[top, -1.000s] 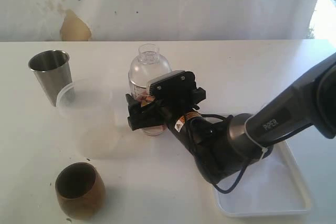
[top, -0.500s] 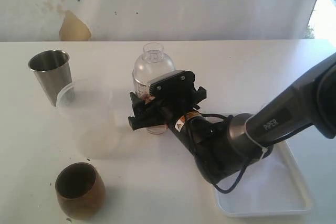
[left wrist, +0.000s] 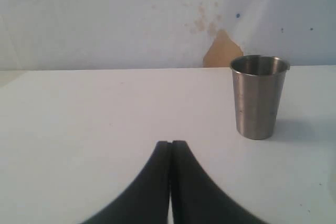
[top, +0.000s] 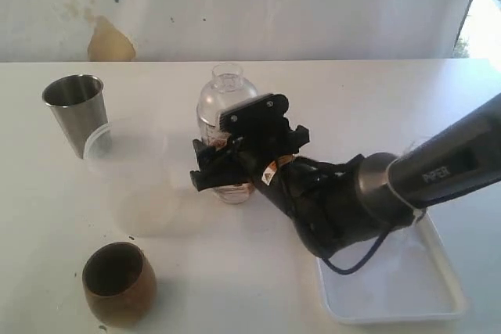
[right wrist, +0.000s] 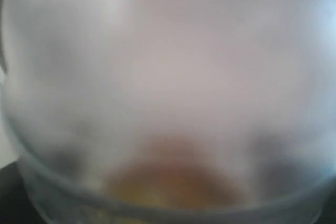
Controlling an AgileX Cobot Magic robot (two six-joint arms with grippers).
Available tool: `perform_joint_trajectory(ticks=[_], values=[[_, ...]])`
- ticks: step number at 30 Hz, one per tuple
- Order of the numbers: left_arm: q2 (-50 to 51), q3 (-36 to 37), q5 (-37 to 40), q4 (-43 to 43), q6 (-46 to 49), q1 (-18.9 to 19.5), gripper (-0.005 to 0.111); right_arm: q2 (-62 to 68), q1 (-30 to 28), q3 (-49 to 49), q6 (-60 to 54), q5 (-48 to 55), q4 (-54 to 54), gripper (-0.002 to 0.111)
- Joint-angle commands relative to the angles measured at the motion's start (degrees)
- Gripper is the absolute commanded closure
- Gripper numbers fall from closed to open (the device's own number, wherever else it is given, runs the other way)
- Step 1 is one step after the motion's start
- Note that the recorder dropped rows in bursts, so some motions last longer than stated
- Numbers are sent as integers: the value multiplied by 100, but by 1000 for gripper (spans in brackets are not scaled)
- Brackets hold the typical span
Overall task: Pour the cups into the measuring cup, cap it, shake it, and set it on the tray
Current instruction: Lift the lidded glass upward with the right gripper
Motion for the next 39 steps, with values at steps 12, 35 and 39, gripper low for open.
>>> perform_joint_trajectory(ticks=[12,35,39], values=[[-21,31,-50,-1,-1,-21,107,-2112,38,140,-1545,1485,1556,108],[-21,31,-55,-1,-1,-21,107,-3059,179,687,-110,1941,-1294,108],[-21,31,-55,-1,-1,-21,107,-3058,-188,687,-722,1288,1377,108]])
